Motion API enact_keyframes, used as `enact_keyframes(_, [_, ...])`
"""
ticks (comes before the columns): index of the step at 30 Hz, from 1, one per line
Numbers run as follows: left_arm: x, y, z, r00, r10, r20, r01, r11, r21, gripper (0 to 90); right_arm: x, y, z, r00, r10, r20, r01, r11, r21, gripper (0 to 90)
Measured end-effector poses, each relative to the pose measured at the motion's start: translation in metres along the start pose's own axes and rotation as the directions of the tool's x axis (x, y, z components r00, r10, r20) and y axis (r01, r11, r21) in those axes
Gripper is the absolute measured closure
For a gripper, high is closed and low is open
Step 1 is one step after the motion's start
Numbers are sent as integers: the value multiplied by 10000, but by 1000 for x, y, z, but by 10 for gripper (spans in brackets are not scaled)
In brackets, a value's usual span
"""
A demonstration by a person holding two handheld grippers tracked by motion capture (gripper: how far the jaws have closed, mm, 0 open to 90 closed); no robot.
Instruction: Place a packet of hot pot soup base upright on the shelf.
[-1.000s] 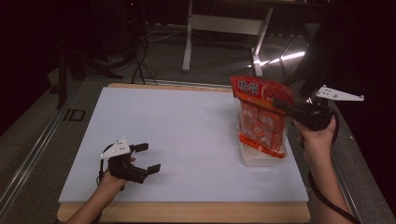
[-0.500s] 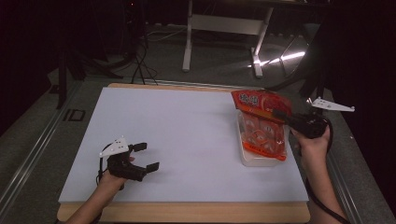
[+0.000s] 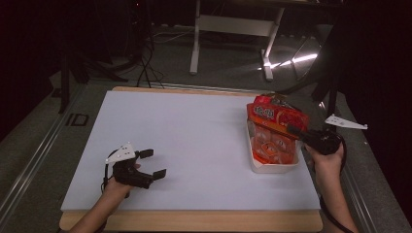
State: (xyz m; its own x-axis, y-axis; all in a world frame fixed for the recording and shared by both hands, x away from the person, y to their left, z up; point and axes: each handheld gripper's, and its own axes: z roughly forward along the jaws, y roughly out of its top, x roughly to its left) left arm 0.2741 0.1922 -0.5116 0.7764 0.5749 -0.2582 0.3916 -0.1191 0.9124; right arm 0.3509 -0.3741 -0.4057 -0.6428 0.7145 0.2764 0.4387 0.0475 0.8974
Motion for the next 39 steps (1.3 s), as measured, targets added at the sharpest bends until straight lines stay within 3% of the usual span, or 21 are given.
enact_keyframes(5, [0, -1, 0, 10000, -23, 9, 23, 10000, -8, 22, -4, -8, -4, 9999, 161, -49, -162, 9997, -155, 899])
enact_keyframes(13, [1, -2, 2, 9999, -84, 60, 84, 10000, 21, 22, -4, -9, -6, 10000, -26, 51, 26, 10000, -60, 885])
enact_keyframes(18, [1, -3, 4, 9999, -81, 89, 80, 9999, 92, 22, 0, -5, -7, 9992, -213, 324, 211, 9998, 50, 791])
enact_keyframes(21, [1, -3, 4, 9999, -74, 99, 73, 10000, 67, 22, 8, 8, -14, 9987, -334, 392, 350, 9986, -392, 586])
enact_keyframes(26, [1, -3, 4, 9999, -94, 115, 93, 9999, 57, 22, 31, 31, -26, 9943, -840, 657, 915, 9886, -1200, 385])
enact_keyframes(28, [1, -4, 3, 9999, -99, 117, 99, 9999, 42, 22, 42, 38, -30, 9929, -1058, 537, 1125, 9835, -1419, 354])
enact_keyframes(34, [0, -4, 2, 10000, -45, 84, 45, 10000, 53, 22, 74, 53, -36, 9783, -1967, 655, 2055, 9613, -1834, 298])
enact_keyframes(39, [1, -5, 2, 9999, 23, 103, -24, 10000, 54, 22, 93, 56, -33, 9734, -2279, 212, 2278, 9556, -1870, 286])
